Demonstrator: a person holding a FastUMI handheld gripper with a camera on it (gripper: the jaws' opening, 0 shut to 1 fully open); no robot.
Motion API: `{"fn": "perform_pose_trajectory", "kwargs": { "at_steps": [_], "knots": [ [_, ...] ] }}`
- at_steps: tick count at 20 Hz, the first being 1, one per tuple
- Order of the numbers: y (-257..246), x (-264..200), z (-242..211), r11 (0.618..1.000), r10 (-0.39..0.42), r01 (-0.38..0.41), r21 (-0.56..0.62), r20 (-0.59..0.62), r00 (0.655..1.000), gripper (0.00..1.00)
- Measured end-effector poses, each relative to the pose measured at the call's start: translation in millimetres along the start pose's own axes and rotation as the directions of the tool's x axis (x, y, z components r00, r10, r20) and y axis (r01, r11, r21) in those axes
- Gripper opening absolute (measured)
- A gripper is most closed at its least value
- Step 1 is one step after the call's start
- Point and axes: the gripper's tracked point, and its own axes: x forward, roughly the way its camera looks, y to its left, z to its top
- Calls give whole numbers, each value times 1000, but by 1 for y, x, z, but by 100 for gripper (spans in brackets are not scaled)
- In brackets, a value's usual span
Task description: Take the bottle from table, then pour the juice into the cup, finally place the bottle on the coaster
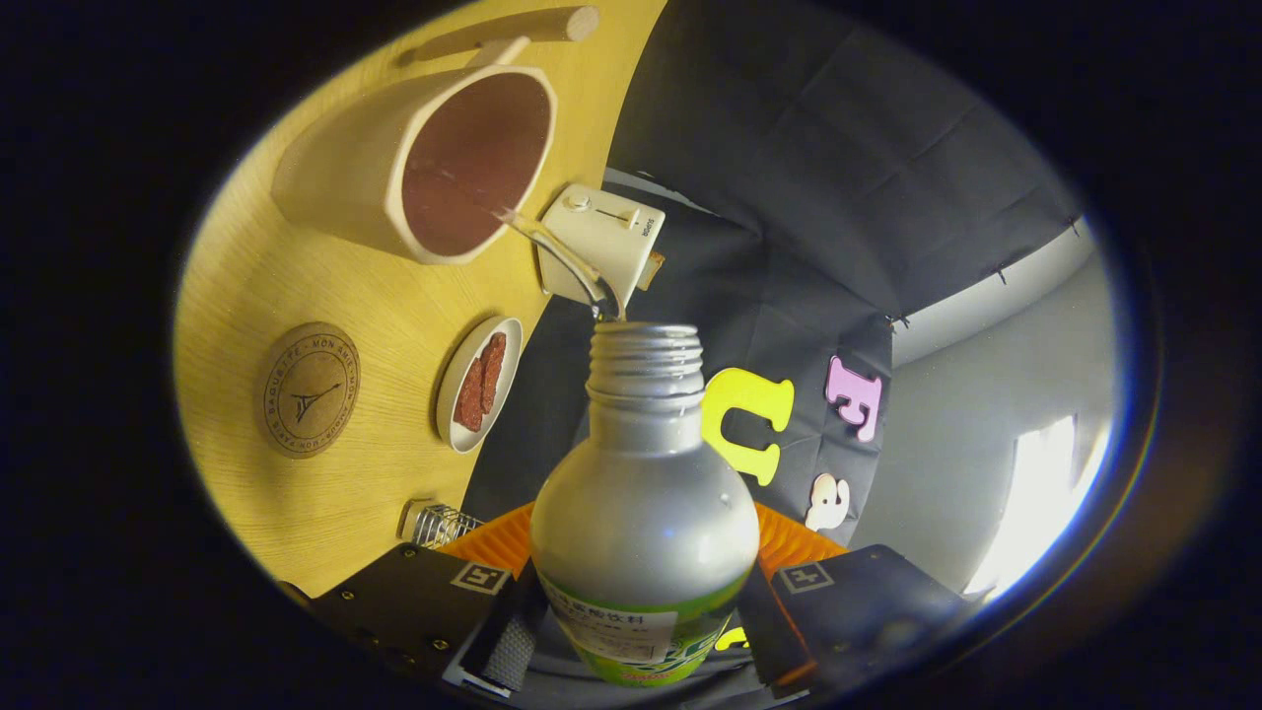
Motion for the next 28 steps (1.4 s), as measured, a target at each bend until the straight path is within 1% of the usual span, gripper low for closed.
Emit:
{"fn": "perform_pose_trajectory", "kwargs": {
  "at_steps": [3,9,16,28],
  "knots": [
    [-2,-1,2,1000,-12,12,-27,8,1000,83],
    [0,-3,3,999,-6,7,-45,12,1000,83],
    [0,-5,8,995,-18,21,-96,29,999,83],
    [-3,-10,20,977,-55,70,-202,81,995,83]
  ]
}}
